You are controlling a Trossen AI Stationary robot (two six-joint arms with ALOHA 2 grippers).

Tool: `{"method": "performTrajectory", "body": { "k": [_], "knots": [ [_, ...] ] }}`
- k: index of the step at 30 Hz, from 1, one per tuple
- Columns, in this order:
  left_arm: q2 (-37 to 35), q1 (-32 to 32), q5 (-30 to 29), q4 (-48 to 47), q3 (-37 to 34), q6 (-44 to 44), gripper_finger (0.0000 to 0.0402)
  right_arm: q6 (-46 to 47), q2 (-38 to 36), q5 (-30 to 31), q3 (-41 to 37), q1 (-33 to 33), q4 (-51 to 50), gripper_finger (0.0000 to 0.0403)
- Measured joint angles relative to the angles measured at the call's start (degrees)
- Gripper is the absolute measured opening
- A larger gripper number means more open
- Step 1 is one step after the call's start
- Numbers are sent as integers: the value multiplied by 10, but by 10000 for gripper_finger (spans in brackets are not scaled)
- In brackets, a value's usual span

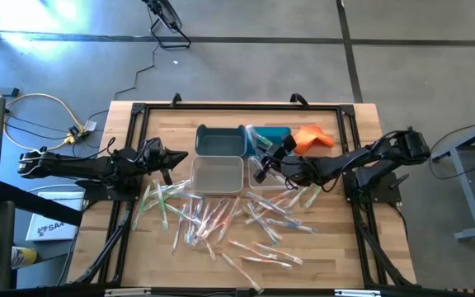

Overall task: Pick & Place Toothbrushes
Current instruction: Put the blue toothbrush into the dark blue bin

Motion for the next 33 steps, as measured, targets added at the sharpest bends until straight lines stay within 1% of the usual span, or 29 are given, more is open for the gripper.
{"method": "performTrajectory", "body": {
  "k": [4, 6, 9, 13, 16, 18, 23, 25, 29, 33],
  "knots": [
    [0, 0, -3, 20, 0, 1, 2, -20, 0, -6, 0, 0, 12, 24],
    [0, 0, -3, 24, 0, 1, 13, -28, 0, -8, 0, 0, 20, 24],
    [0, 0, -3, 25, 0, 2, 43, -34, 0, -9, 0, 0, 23, 24],
    [0, 0, -3, 33, 0, 2, 97, -48, 0, -9, 0, -1, 24, 24],
    [0, 0, -2, 60, 0, 9, 131, -57, 0, -9, 0, -1, 24, 24],
    [0, 0, 7, 87, 0, 28, 144, -62, 0, -9, 0, -1, 24, 24],
    [3, 0, 85, 169, 0, 116, 150, -62, 0, -11, 0, -2, 24, 24],
    [11, 0, 90, 195, 0, 133, 150, -62, 0, -11, 0, -2, 24, 24],
    [27, 0, 90, 216, 0, 154, 150, -62, 0, -11, 0, -2, 24, 24],
    [72, 0, 90, 252, 0, 170, 150, -64, 0, -29, 0, -4, 27, 24]
  ]
}}
